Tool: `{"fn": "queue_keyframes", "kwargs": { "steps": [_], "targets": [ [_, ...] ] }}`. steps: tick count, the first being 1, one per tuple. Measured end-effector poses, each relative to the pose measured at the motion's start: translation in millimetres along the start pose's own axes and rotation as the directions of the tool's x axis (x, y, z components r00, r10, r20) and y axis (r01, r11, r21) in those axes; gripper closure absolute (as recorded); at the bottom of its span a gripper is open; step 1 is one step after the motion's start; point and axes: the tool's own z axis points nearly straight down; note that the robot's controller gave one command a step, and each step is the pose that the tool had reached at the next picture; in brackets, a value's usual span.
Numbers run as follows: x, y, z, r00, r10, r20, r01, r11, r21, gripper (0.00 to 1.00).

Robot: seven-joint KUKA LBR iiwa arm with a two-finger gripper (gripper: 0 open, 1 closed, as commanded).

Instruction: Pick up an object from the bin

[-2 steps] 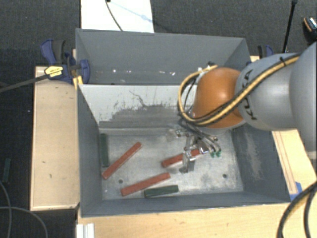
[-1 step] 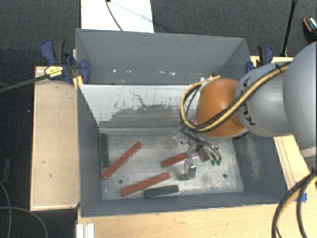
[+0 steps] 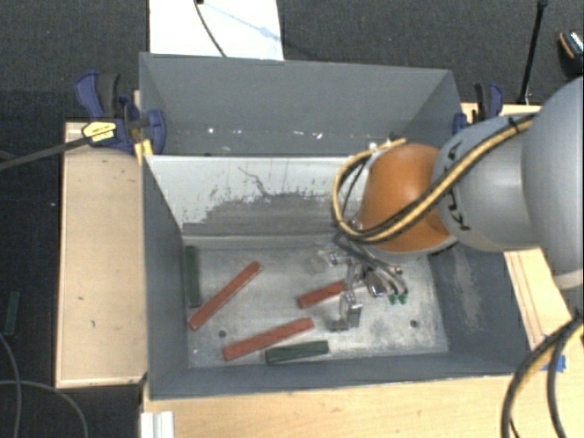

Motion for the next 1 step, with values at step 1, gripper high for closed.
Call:
{"fn": "queue_keyframes", "kwargs": {
  "steps": [1],
  "targets": [
    [0.0,-0.1,-0.2,1.0,-0.003,0.0,0.003,1.0,0.0,1.0]
  ]
}}
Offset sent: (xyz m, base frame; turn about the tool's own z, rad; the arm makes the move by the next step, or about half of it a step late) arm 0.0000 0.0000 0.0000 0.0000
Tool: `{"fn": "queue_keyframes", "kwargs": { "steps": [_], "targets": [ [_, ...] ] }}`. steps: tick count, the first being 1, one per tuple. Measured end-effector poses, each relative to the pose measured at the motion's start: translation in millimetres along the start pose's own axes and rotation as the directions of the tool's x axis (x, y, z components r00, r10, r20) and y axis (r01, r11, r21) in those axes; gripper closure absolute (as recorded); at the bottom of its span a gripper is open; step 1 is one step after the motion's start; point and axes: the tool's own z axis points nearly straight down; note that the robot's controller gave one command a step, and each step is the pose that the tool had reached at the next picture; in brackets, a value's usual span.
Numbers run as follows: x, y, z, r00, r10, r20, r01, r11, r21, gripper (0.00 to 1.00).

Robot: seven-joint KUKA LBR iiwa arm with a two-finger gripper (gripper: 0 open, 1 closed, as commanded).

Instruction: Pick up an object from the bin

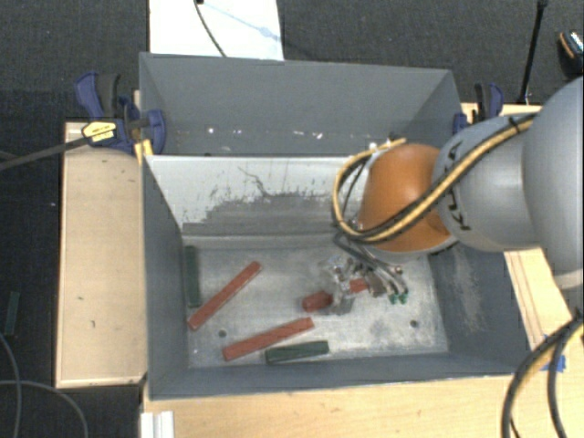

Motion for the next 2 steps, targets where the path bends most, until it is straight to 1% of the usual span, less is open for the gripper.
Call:
{"fn": "queue_keyframes", "kwargs": {
  "steps": [1,2],
  "targets": [
    [-1.7,0,-37,1.0,-0.004,0.007,0.004,1.0,0.001,1.0],
    [-3.9,-1,-116,1.0,-0.005,0.01,0.004,1.0,0.002,1.0]
  ]
}}
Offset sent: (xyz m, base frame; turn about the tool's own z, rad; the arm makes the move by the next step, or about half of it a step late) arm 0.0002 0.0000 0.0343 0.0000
